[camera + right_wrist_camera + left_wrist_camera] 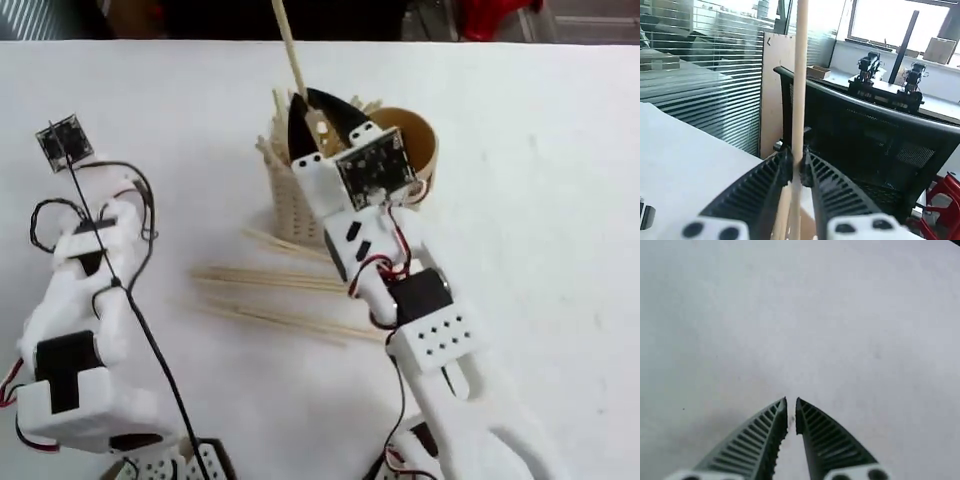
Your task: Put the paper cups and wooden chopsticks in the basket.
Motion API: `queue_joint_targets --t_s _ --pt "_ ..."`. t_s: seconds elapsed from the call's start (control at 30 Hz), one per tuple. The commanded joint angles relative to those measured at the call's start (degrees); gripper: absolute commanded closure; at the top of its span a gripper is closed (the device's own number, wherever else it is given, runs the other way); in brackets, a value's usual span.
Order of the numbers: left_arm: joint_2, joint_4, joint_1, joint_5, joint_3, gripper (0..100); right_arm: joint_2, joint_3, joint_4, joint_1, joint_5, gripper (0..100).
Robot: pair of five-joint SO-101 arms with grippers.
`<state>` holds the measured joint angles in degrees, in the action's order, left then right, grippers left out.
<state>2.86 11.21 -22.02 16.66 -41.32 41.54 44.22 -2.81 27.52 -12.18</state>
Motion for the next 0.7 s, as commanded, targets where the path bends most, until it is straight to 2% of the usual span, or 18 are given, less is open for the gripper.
queue_joint_targets --t_s 0.0,0.27,0.33,0.4,0.47,0.53,0.67 --pt "-0.22 -1.23 -0.04 0.44 2.9 95 2.77 -0.44 -1.89 -0.92 0.88 86.1" --pt "-0.22 -1.23 -0.04 0.35 2.73 95 6.46 -0.44 -4.18 -0.84 0.44 92.6" --pt "-0.22 -1.23 -0.04 0.35 2.81 95 8.57 -0.53 -11.74 -0.48 0.35 92.8" --pt "-0.22 -1.23 -0.04 0.35 2.9 95 10.59 -1.58 -24.31 -0.48 -0.53 92.5" --pt "-0.13 -1.23 -0.04 0.35 2.99 95 11.56 -3.25 -37.67 -0.57 -7.56 92.5" --pt "-0.13 -1.23 0.04 0.35 3.08 95 11.56 -3.43 -46.2 1.1 -15.74 92.5" --pt "-0.13 -1.23 0.22 0.35 3.16 95 11.47 4.31 -50.68 7.69 -24.88 92.3"
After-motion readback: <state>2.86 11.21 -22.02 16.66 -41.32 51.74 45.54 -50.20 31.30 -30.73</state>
